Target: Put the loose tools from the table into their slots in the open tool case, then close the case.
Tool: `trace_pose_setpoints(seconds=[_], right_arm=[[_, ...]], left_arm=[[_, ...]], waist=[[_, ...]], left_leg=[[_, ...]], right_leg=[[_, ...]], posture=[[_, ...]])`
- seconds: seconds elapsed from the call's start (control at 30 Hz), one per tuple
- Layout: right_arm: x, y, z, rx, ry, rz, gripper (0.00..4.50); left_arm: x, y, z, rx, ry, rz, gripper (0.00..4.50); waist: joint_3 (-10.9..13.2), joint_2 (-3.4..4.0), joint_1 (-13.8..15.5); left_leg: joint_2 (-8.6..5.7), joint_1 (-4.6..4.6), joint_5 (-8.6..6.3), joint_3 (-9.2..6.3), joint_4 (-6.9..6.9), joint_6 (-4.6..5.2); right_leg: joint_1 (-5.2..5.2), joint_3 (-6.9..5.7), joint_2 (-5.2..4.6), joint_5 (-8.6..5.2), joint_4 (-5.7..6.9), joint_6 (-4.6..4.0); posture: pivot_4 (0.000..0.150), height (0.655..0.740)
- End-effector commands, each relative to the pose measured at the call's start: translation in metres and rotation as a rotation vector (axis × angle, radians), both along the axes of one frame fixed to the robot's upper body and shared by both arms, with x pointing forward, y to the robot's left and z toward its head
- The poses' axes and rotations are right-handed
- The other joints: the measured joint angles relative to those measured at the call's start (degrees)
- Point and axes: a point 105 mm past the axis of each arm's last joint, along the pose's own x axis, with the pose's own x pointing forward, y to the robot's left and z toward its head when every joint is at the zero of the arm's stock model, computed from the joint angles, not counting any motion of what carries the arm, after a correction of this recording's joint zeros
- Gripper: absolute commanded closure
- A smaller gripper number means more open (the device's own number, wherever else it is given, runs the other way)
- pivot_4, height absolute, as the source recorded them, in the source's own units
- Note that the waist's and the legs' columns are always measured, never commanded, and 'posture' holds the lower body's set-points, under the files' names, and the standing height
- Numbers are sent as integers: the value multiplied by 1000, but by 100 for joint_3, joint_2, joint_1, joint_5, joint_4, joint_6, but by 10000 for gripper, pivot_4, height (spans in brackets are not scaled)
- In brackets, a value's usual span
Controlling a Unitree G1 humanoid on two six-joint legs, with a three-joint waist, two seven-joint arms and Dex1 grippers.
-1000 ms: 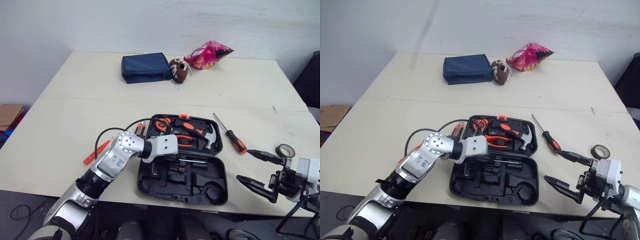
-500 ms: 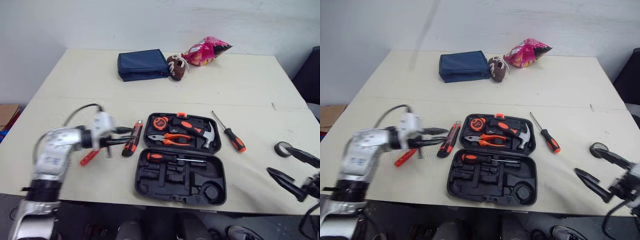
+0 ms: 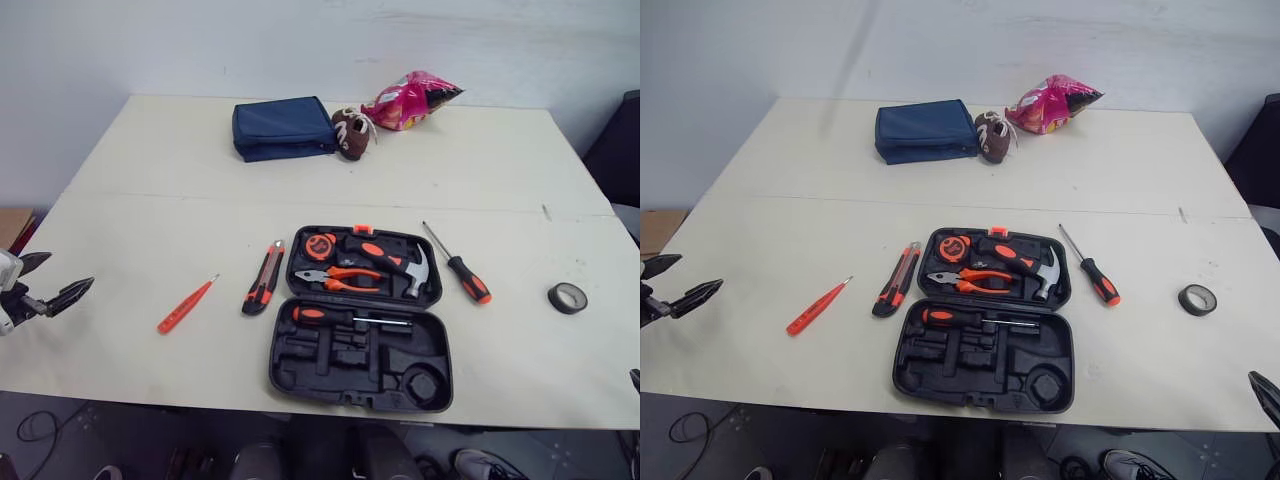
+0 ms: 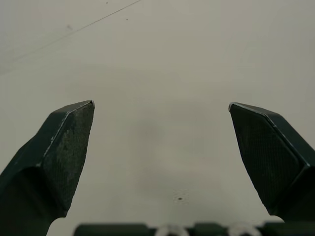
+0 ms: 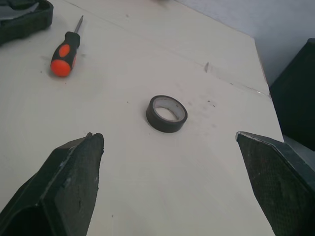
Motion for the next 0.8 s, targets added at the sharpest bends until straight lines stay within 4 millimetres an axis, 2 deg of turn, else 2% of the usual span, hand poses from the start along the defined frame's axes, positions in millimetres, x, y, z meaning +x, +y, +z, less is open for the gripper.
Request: trace_pose_setpoints(seconds=[0.03,0.23,0.3,0.37,0.47,0.6,0.8], right_arm=[[-6,-5,3,-19,-27,-57,0],[36,24,17,6,-59,44,0],[61,52,27,48,-61,165,0],[81,70,29,73,19,204,0],[103,99,41,152,90,285,0],[126,120,43,217,264,303,0],[143,141,38,229,457,330,0]], left_arm=[[-13,17,19,1,-59,43,427],[-12,-10,26,-55,-89,-124,427],[-5,-39,29,-53,-85,-251,427],[0,-68,36,-68,-91,-363,427],[5,-112,47,-63,-107,-523,427],[0,-166,51,-54,-69,-738,427],[-7,-223,57,-68,-60,-929,427]], waist=[[1,-5,-20],[2,-2,-131],[5,4,-156],[8,9,-163],[10,7,-152],[11,7,-137],[14,3,-84]], left_leg=[[1,0,0,0,-3,0],[-1,1,-6,1,-1,-16],[-1,0,-3,-1,-2,-21],[-1,-2,15,-3,-2,-39],[-3,-6,25,-4,-1,-23],[-2,-13,26,-5,-1,-20],[0,-24,27,-3,1,-18]], right_leg=[[-2,-2,0,-1,0,-2],[-2,0,-5,-1,7,-3],[-4,-2,-5,-2,10,-4],[-5,-3,-5,-2,11,-4],[-6,-2,-4,-2,12,-4],[-6,-2,2,-1,3,-3],[-9,1,15,0,-13,0]], posture=[[1500,7400],[1500,7400],[1500,7400],[1500,7400],[1500,7400],[1500,7400],[1500,7400]])
